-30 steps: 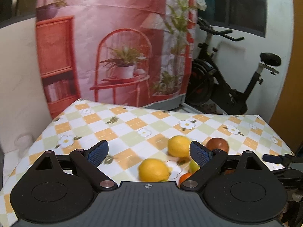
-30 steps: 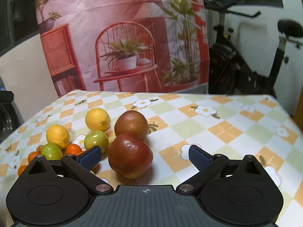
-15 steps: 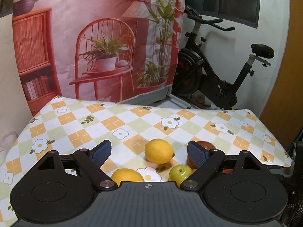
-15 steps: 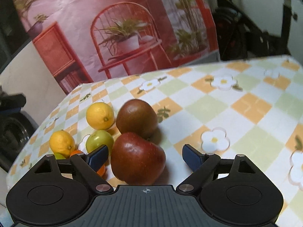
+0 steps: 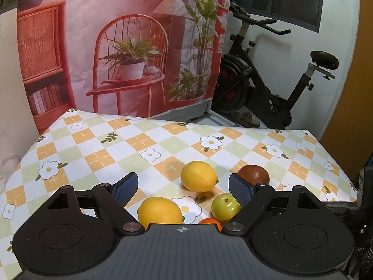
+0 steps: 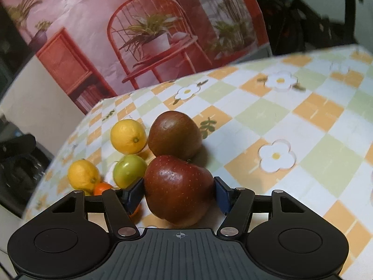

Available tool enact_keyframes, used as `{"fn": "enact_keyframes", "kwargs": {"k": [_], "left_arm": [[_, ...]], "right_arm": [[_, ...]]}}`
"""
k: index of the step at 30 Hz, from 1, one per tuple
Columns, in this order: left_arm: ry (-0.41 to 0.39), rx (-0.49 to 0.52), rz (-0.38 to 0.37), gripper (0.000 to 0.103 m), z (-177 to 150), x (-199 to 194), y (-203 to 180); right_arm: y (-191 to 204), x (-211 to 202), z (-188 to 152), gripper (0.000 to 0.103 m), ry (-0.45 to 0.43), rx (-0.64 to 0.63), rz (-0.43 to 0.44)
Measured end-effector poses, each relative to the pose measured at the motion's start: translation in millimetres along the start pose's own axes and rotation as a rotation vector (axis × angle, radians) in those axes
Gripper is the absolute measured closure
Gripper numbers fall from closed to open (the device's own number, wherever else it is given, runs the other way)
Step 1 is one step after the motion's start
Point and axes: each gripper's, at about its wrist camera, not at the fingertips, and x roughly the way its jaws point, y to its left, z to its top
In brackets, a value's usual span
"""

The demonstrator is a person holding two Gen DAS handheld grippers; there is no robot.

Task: Organize fruits
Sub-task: 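Close the left tool's fingers around a red apple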

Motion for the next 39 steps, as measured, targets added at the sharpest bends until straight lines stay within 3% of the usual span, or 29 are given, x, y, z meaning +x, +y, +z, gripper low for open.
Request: {"fn": "enact_keyframes", "kwargs": {"k": [5,7,19,23,27,35,39], "left_arm": [[0.006,0.012,-0.019,0.017,-2.1,3.1,0.3],[0.009,0.022,-0.034,0.017,-2.4,4.4,-1.9],[0.127,0.066,-0.234,0.023,0.4,40.4,-41.3],[0.182,0.105,-0.315,0.030,-0.6,54.6,-60.3],[0.269,0.079,-0.390,0.038,-4.4,71.0,-69.4],[0.392,0.041,-0.436,0.046,-16.6,100.8,-75.6],[0.415,0.037,-0.452,0.051,-22.0,105.9,-73.8]], "right_arm": [[17.8,-9.0,-12.7,0.044,-0.085,-0.266,-0.129],[18.9,-13.5,-19.4,0.044,-0.094,-0.335,-0.137],[8.1,-36.7,-31.4,0.042,-0.071,-0.336,-0.036],[6.5,-35.1,-36.8,0.043,-0.057,-0.333,-0.023],[1.8,-34.5,-39.1,0.043,-0.049,-0.317,-0.008],[-1.0,-35.9,-37.8,0.045,-0.053,-0.319,0.005],[-1.0,-34.6,-37.4,0.045,-0.050,-0.319,0.002]]}}
